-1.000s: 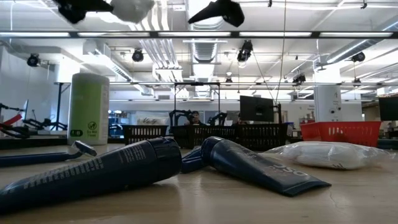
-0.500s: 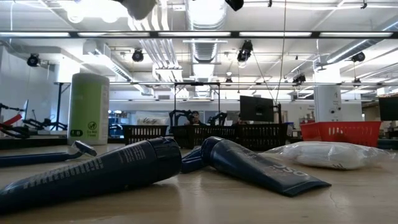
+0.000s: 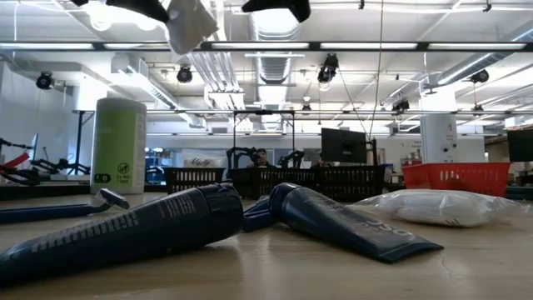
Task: Pick & Place Travel size toiletries
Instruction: Put the cotton pack into the left black bin
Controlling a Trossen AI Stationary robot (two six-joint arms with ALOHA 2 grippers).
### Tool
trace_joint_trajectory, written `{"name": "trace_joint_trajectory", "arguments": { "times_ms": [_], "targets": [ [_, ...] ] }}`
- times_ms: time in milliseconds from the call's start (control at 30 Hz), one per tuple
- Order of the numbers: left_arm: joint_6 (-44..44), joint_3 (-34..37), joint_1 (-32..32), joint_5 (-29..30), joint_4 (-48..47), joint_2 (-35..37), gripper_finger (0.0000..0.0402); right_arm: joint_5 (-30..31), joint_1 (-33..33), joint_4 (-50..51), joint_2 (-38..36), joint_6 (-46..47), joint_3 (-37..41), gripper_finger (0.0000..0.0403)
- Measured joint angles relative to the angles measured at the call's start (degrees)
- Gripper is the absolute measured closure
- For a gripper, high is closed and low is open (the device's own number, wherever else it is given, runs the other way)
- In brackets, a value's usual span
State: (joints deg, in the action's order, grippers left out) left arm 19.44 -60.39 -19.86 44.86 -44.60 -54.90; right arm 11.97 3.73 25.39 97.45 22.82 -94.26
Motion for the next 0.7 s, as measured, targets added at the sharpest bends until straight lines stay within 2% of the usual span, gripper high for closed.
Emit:
{"name": "trace_joint_trajectory", "arguments": {
  "times_ms": [167,333,700],
  "targets": [
    [2.45,-1.36,0.0,1.88,-4.11,-2.49,0.0397,-0.06,0.15,-1.27,1.21,0.55,0.0,0.0127],
    [6.56,-2.48,0.04,3.33,-4.42,-6.04,0.0397,-0.02,0.0,-1.84,2.12,3.26,0.0,0.011],
    [7.72,-6.19,0.66,3.8,-5.81,-13.03,0.0397,-0.4,0.55,-2.57,4.65,5.82,-0.02,0.0084]
  ]
}}
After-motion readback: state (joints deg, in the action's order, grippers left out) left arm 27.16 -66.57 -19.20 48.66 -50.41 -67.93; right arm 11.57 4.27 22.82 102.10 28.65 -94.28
